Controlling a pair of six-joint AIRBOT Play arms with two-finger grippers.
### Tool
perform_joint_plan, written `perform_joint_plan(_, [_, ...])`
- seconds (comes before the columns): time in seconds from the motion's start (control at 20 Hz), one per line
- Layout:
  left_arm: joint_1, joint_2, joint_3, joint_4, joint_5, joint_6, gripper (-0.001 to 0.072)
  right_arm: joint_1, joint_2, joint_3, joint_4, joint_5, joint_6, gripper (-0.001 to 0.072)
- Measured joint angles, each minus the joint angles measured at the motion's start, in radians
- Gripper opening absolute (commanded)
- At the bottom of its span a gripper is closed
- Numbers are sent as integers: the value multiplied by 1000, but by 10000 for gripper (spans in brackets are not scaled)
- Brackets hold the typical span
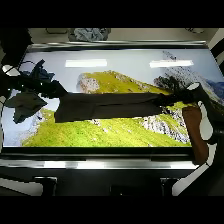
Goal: Fold the shirts.
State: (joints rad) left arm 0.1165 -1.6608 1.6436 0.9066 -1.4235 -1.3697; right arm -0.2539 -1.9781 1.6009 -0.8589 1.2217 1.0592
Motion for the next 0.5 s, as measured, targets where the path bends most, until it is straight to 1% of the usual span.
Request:
perform_joint_plan(0.05, [-22, 2, 0, 0, -2, 0, 347, 6, 1, 1, -5, 1, -1, 56])
perform_joint_plan(0.1, [-47, 3, 0, 0, -2, 0, 161, 11, 5, -1, 6, 4, -1, 55])
perform_joint_plan(0.15, [-77, 0, 0, 0, 6, 0, 46, 14, 20, -2, -1, 12, -5, 55])
perform_joint_plan(0.25, [-149, -10, -11, 0, 45, 0, 46, 17, 77, 0, 31, 27, -21, 55])
perform_joint_plan(0.5, [-361, -57, -90, -47, 229, -21, 45, 19, 294, 0, 52, 140, -46, 55])
